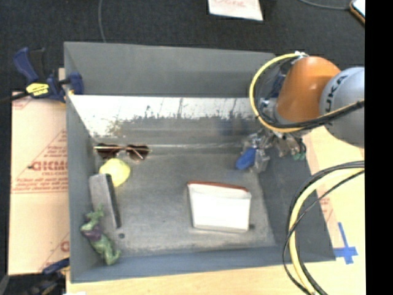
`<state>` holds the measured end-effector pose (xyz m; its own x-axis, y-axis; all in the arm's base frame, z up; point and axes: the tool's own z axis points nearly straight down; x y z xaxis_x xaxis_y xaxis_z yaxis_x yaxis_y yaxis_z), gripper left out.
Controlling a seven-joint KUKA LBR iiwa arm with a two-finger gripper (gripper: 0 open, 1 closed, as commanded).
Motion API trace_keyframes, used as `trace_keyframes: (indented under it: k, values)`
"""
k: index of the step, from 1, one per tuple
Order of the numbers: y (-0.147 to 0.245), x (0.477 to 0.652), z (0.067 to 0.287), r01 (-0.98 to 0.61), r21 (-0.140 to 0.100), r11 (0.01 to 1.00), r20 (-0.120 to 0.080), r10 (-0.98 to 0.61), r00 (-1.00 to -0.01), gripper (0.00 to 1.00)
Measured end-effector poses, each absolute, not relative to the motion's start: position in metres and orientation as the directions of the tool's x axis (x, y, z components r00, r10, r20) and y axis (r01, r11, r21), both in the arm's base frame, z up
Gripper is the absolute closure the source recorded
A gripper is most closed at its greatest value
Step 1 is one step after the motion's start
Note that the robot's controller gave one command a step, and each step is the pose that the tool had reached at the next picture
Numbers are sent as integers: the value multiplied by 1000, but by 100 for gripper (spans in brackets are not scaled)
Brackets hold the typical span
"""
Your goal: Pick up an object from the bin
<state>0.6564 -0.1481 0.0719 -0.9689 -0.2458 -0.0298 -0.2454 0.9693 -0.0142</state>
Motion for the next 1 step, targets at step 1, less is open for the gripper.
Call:
trace_keyframes:
  k: [1]
  values:
    - [-150, 658, 84, -244, -18, 970, -37, -244, -969, 100]
